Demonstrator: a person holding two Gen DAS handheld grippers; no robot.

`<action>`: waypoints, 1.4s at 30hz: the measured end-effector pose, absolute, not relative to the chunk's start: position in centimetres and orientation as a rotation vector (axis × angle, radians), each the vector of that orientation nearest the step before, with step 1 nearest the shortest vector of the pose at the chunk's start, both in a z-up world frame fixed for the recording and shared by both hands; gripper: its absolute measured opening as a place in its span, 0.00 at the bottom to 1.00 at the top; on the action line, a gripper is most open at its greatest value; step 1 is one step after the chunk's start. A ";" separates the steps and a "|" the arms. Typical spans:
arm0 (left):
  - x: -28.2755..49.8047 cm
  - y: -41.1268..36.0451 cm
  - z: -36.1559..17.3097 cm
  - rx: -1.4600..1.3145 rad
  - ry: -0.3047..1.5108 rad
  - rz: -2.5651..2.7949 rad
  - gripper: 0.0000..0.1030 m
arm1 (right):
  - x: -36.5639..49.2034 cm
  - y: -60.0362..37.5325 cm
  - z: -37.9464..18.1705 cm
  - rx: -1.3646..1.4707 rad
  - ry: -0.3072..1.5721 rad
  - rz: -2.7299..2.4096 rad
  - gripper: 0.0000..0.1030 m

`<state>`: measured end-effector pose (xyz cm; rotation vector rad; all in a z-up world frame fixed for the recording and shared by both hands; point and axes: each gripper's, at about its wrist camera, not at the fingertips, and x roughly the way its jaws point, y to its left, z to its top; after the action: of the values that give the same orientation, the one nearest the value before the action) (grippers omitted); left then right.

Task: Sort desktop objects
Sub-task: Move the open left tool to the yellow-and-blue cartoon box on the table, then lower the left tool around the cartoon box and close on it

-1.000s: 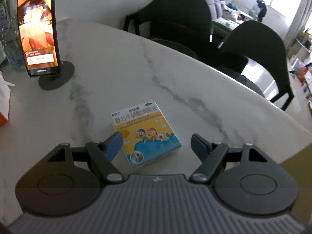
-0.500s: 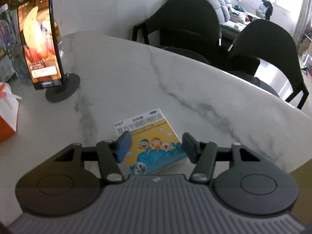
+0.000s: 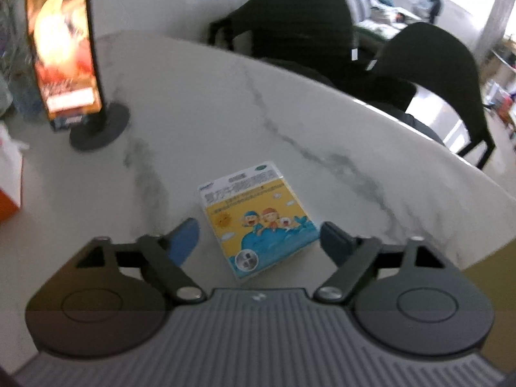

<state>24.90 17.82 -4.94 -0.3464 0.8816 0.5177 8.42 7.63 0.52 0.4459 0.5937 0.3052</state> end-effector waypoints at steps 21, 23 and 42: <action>26.9 18.0 -5.9 -0.503 0.898 0.667 0.88 | 7.9 7.7 0.9 0.447 0.588 0.308 0.99; 27.1 18.5 -6.0 -0.564 0.909 0.698 0.90 | 7.9 7.7 0.9 0.447 0.588 0.309 0.99; 28.7 21.7 -6.1 -0.892 0.983 0.965 1.00 | 8.5 8.6 0.2 0.438 0.609 0.333 0.99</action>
<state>28.67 21.68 -6.09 -0.8922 0.9833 0.9647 8.47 8.65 0.22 0.4378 0.6090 0.3332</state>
